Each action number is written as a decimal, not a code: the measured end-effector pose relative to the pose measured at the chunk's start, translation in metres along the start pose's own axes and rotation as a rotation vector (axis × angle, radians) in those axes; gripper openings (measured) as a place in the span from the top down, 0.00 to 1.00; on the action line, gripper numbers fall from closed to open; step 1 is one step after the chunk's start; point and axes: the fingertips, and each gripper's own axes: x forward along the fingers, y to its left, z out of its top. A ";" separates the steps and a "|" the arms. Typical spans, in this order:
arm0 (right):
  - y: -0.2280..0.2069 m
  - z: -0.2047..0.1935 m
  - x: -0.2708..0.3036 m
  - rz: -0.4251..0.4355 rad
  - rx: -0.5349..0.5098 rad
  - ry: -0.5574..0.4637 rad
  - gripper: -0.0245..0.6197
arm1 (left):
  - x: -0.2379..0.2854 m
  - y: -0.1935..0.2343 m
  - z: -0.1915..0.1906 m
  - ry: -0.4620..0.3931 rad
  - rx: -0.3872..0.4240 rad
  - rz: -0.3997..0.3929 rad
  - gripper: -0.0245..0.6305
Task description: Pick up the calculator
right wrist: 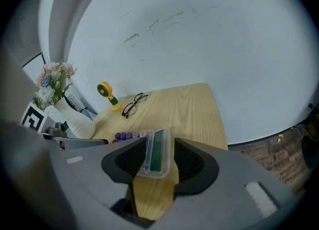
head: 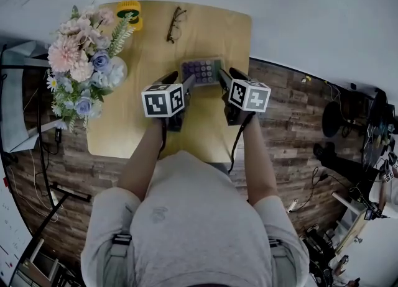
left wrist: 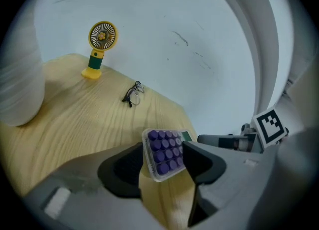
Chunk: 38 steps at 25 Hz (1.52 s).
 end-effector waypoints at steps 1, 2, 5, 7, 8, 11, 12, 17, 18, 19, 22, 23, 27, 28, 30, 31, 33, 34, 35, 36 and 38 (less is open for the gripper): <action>-0.001 0.000 0.002 0.004 0.010 0.003 0.68 | 0.002 0.001 0.000 0.002 -0.006 0.002 0.57; -0.002 -0.001 0.005 0.009 0.021 0.005 0.67 | 0.003 0.002 -0.001 0.006 -0.011 0.005 0.57; -0.003 -0.002 0.011 0.021 0.048 0.017 0.66 | 0.009 0.004 -0.002 0.018 -0.023 0.013 0.57; -0.003 -0.003 0.014 0.029 0.058 0.023 0.65 | 0.013 0.006 -0.004 0.024 -0.036 0.017 0.55; -0.003 -0.003 0.016 0.034 0.063 0.026 0.65 | 0.014 0.007 -0.005 0.026 -0.042 0.017 0.55; -0.003 -0.004 0.020 0.051 0.080 0.031 0.63 | 0.018 0.008 -0.006 0.036 -0.059 0.011 0.55; -0.003 -0.005 0.022 0.056 0.086 0.032 0.62 | 0.018 0.008 -0.006 0.038 -0.061 0.010 0.55; -0.003 -0.008 0.028 0.077 0.093 0.050 0.62 | 0.021 0.008 -0.009 0.050 -0.063 0.009 0.55; -0.001 -0.009 0.029 0.086 0.093 0.056 0.62 | 0.021 0.007 -0.009 0.052 -0.061 0.006 0.55; 0.001 -0.011 0.031 0.095 0.093 0.060 0.62 | 0.020 0.007 -0.009 0.055 -0.059 0.003 0.55; 0.005 -0.012 0.033 0.114 0.107 0.059 0.64 | 0.021 0.006 -0.009 0.064 -0.047 -0.006 0.55; 0.006 -0.012 0.034 0.119 0.110 0.059 0.64 | 0.021 0.006 -0.009 0.067 -0.042 -0.009 0.55; 0.008 -0.013 0.034 0.118 0.117 0.058 0.64 | 0.022 0.006 -0.009 0.073 -0.043 -0.022 0.55; 0.008 -0.013 0.034 0.113 0.119 0.058 0.64 | 0.022 0.006 -0.010 0.077 -0.041 -0.025 0.55; 0.007 -0.015 0.033 0.102 0.126 0.060 0.65 | 0.021 0.005 -0.009 0.082 -0.030 -0.031 0.55; 0.008 -0.016 0.032 0.096 0.131 0.061 0.66 | 0.021 0.005 -0.008 0.081 -0.024 -0.033 0.55; 0.010 -0.017 0.030 0.089 0.137 0.050 0.66 | 0.019 0.005 -0.005 0.070 -0.018 -0.033 0.55; 0.012 -0.017 0.028 0.088 0.138 0.037 0.66 | 0.018 0.005 -0.004 0.060 -0.013 -0.031 0.55; 0.013 -0.015 0.026 0.086 0.139 0.020 0.66 | 0.017 0.004 -0.001 0.049 -0.001 -0.029 0.55; 0.015 -0.012 0.023 0.083 0.139 0.001 0.66 | 0.015 0.003 0.003 0.038 0.017 -0.028 0.55; 0.016 -0.007 0.018 0.073 0.133 -0.036 0.66 | 0.012 -0.001 0.009 0.020 0.061 -0.028 0.55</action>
